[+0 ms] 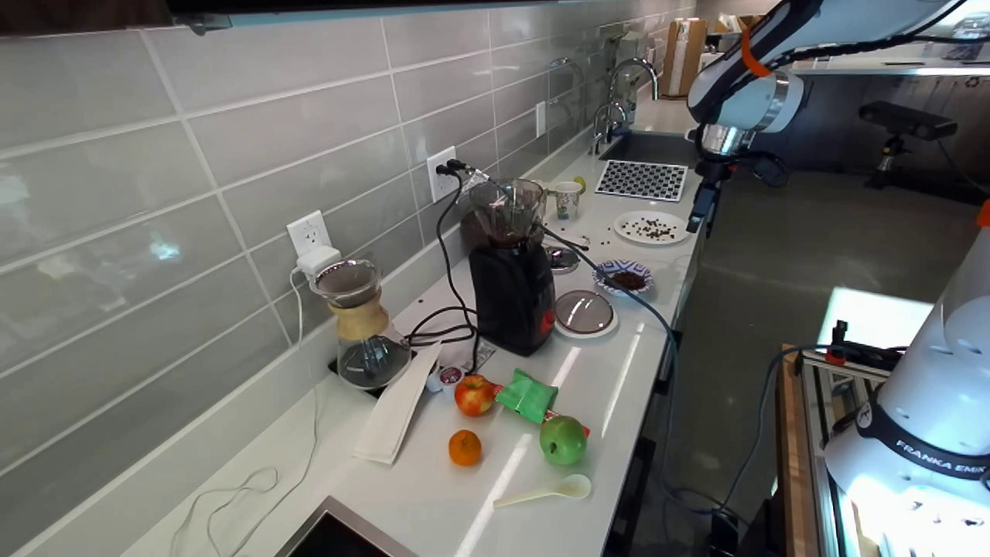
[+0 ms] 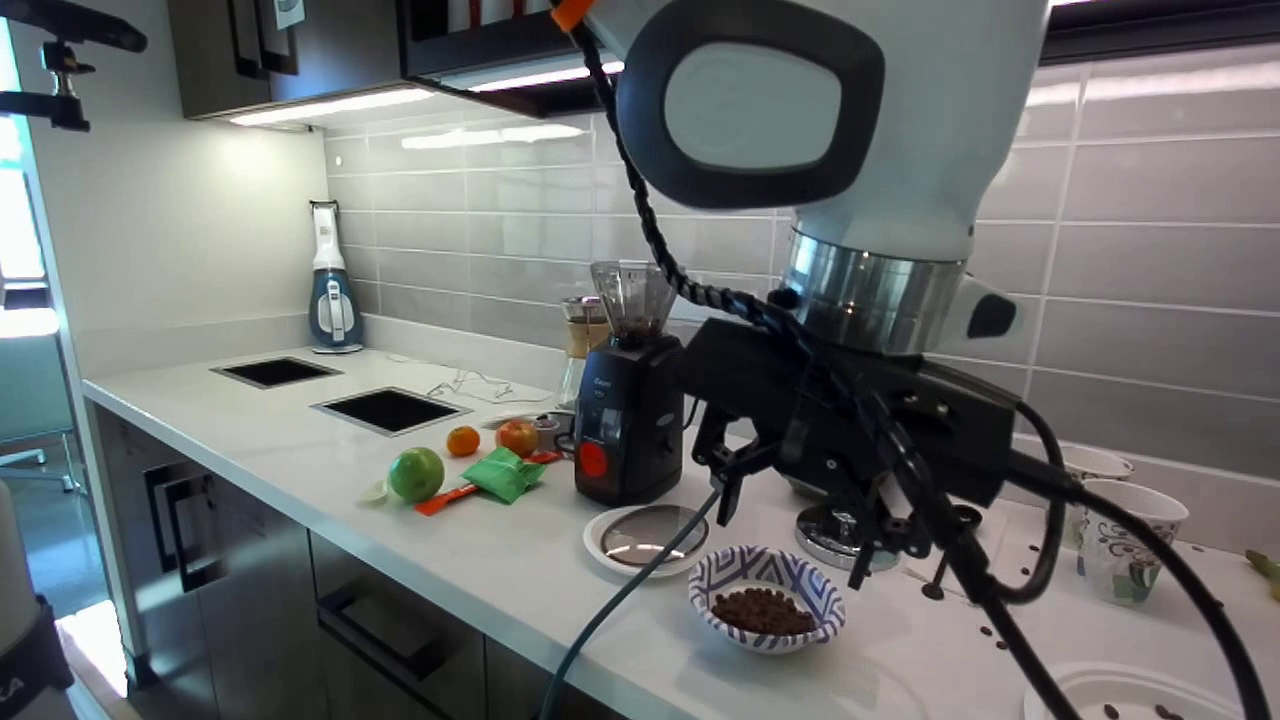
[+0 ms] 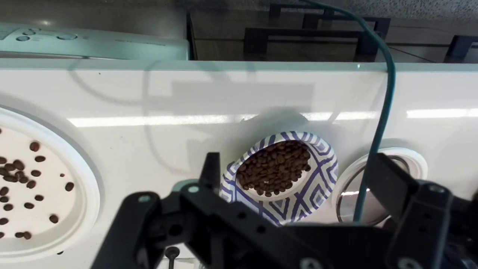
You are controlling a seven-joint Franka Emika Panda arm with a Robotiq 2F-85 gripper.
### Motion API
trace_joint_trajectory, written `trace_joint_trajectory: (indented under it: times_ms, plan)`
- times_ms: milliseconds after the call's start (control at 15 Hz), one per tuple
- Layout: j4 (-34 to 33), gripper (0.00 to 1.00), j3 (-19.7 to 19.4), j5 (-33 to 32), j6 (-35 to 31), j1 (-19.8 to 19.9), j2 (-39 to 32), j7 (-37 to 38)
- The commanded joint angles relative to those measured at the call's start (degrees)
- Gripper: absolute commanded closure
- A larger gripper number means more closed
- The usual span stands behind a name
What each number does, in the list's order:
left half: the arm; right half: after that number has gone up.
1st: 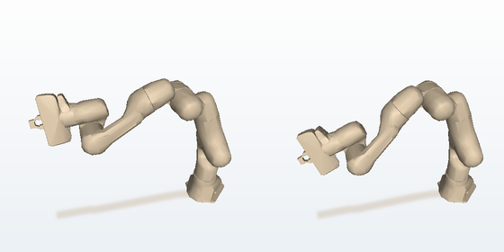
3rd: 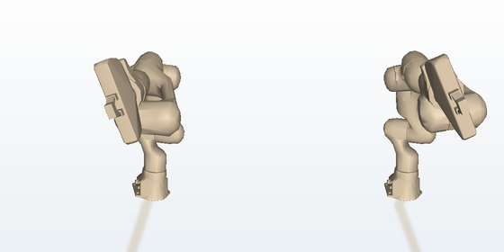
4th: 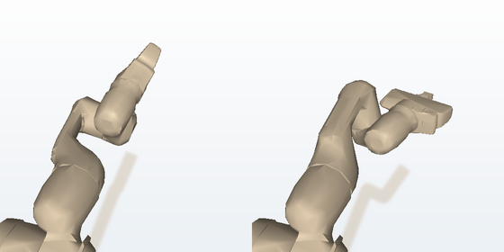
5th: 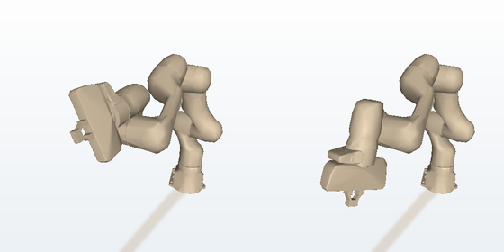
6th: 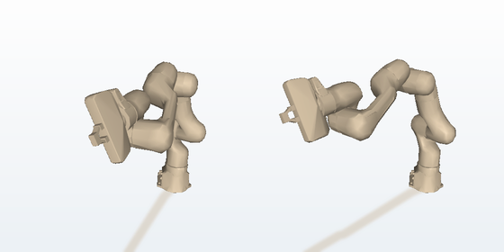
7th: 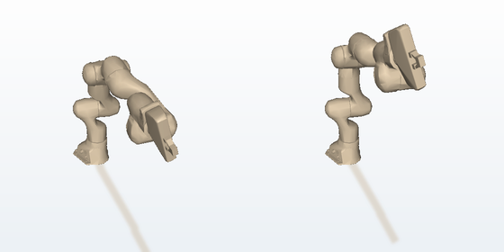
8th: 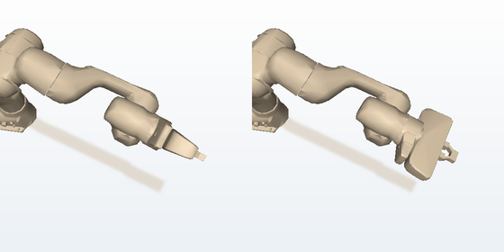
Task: Pour the coffee beans on the plate into the coffee making machine
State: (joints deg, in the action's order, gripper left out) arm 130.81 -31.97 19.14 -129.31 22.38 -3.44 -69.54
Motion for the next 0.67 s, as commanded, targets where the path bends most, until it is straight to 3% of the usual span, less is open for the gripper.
trace_joint_trajectory:
  times_ms: [0,600]
  plan:
    - [-5.13,0.0,3.77,6.55,-0.83,3.4,-7.47,-4.46]
    - [-15.03,0.0,12.52,4.83,-2.85,7.46,-18.44,-0.37]
